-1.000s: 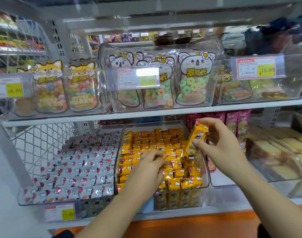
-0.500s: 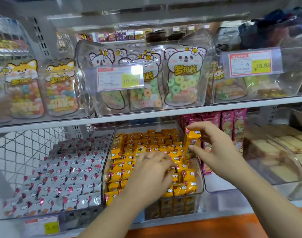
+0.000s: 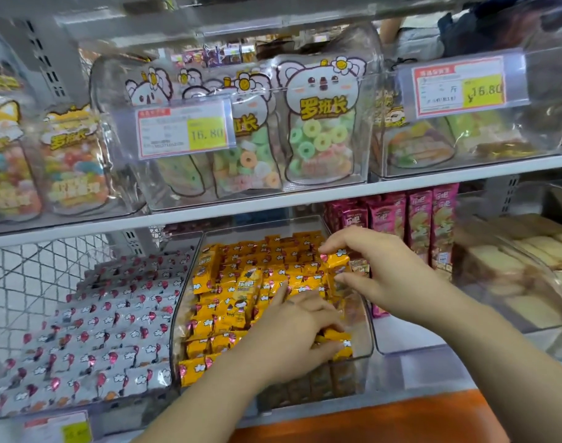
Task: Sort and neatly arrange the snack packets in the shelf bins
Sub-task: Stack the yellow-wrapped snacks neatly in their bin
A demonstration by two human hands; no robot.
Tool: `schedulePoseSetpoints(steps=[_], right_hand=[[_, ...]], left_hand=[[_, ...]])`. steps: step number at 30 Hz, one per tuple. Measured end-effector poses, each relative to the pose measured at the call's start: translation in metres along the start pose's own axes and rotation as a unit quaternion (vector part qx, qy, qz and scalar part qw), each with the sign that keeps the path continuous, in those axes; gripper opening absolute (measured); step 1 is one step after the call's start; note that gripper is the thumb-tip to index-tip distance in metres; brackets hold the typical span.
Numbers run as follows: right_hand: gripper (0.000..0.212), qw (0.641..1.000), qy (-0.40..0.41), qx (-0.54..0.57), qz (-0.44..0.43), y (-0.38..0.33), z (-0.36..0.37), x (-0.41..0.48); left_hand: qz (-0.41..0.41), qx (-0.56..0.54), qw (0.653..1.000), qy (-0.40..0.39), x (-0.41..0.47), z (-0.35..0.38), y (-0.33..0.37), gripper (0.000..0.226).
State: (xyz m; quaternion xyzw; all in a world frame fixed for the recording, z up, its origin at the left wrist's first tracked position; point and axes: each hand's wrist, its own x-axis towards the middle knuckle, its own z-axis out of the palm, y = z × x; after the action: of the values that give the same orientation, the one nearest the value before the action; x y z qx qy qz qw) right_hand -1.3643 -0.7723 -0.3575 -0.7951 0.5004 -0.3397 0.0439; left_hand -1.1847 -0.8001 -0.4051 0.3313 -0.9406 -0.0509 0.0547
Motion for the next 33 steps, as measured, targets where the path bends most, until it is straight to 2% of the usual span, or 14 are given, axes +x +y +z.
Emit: schedulePoseSetpoints(steps=[6,11,15,19,23,28,31,33], right_hand=[[0.036,0.997,-0.052,-0.023,0.043,0.004,0.012,-0.003],[0.034,0.991,-0.053,-0.110,0.054,0.009,0.018,0.000],[0.030,0.981,-0.052,-0.179,0.061,0.007,0.016,-0.001],[0.033,0.961,-0.093,-0.238,0.103,0.006,0.020,-0.001],[0.029,0.950,-0.096,-0.257,0.150,0.006,0.029,-0.002],[0.013,0.925,-0.078,-0.353,0.114,0.003,0.041,-0.011],[0.023,0.902,-0.128,-0.396,0.109,0.006,0.051,-0.016],[0.026,0.902,-0.129,-0.401,0.099,0.009,0.053,-0.016]], left_hand=[[-0.002,0.014,1.000,0.011,-0.005,0.001,0.000,0.034],[-0.009,0.037,0.999,0.032,-0.007,0.003,0.004,0.038],[-0.063,0.016,0.996,0.064,-0.007,0.003,0.005,0.040],[-0.121,-0.044,0.987,0.099,0.004,-0.005,0.007,0.027],[-0.146,-0.010,0.985,0.091,0.020,-0.008,0.001,0.020],[-0.160,-0.003,0.984,0.078,0.024,-0.003,-0.003,0.020],[-0.161,-0.008,0.985,0.069,0.022,-0.002,-0.002,0.026],[-0.154,-0.012,0.985,0.074,0.018,-0.004,0.001,0.028]])
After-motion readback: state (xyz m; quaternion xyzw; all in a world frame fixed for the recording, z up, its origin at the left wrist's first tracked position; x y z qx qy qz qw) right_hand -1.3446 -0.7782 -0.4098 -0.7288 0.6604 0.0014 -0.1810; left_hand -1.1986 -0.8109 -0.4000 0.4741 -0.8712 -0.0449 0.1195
